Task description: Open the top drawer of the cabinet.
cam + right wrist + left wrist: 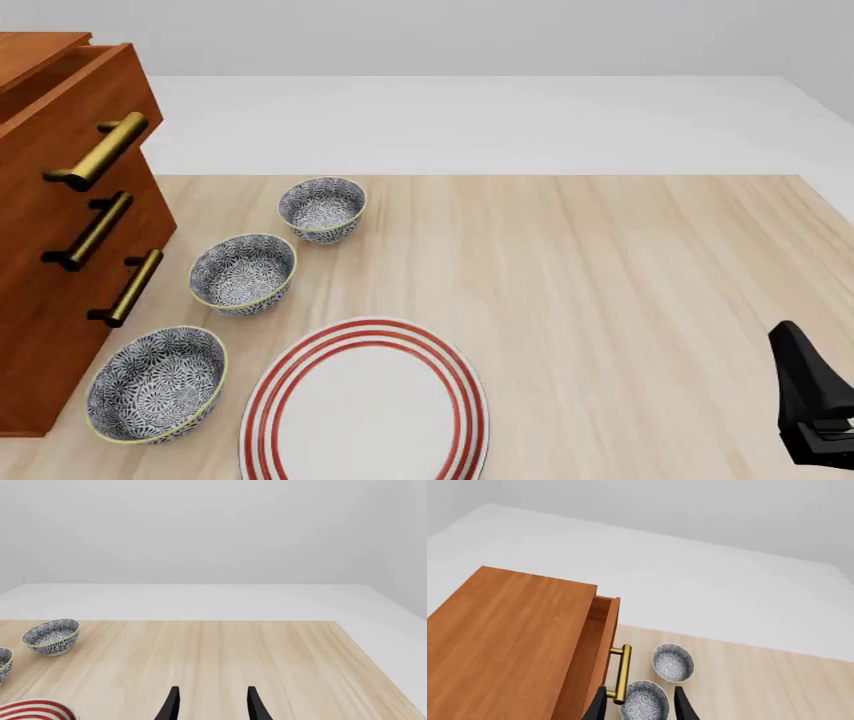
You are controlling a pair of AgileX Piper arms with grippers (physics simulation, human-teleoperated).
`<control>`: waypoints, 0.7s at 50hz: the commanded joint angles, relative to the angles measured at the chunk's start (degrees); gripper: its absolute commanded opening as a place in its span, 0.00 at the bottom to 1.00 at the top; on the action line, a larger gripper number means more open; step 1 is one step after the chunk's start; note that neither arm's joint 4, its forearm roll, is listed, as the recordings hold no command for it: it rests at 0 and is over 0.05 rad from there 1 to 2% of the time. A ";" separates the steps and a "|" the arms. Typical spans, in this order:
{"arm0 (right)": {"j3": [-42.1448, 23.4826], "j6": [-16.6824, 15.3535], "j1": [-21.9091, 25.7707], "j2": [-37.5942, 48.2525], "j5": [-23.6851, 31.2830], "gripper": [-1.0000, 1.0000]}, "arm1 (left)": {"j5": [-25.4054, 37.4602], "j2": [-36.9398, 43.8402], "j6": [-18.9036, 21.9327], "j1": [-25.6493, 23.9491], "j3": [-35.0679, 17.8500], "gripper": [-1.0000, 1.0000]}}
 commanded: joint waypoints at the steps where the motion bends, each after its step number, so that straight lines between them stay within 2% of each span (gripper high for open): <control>1: 0.00 0.01 0.00 0.00 0.00 1.00 | -1.00 0.47 0.82 0.90 1.19 1.00; 10: 0.00 -0.01 0.00 0.00 -0.01 1.00 | -2.48 0.48 -0.21 0.57 3.14 1.00; 35: -1.04 0.01 0.18 -0.01 1.05 1.00 | -5.33 1.69 1.14 3.27 5.58 1.00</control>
